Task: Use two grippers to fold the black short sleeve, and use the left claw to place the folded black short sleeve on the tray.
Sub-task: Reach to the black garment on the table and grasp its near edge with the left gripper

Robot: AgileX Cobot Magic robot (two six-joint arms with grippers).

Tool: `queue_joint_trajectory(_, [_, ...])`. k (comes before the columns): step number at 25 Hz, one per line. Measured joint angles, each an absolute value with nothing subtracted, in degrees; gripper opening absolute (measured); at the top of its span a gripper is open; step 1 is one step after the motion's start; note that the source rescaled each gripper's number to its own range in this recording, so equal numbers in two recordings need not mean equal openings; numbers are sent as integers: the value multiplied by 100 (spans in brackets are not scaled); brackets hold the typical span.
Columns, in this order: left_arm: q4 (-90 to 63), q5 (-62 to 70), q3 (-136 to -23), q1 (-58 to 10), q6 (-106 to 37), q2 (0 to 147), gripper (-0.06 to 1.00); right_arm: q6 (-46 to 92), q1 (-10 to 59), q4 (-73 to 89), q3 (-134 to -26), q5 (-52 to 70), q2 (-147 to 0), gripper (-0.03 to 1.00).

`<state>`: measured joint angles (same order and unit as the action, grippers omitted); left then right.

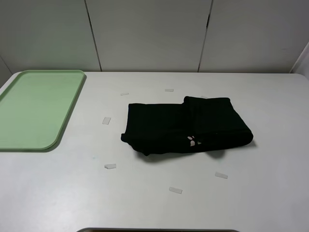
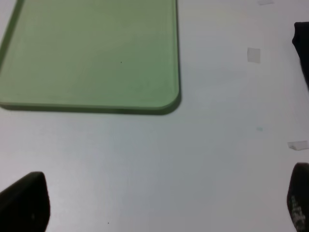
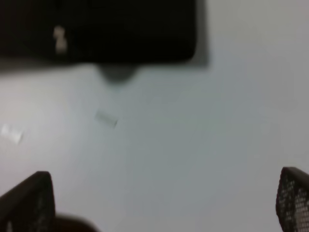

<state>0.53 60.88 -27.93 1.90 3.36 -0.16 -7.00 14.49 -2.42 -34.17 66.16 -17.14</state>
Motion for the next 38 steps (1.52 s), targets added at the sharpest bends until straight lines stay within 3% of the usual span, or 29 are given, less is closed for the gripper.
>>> queue_joint_trajectory(6, [53, 6088, -2793, 190, 336, -16, 98, -229, 358, -176, -3022, 6326, -437, 100])
queue_joint_trajectory(9, [53, 6088, -2793, 190, 336, -16, 98, -164, 125, -89, -2919, 6086, -10, 100])
queue_joint_trajectory(38, [53, 6088, -2793, 190, 336, -16, 98, -160, 80, 0, -2820, 5923, 31, 100])
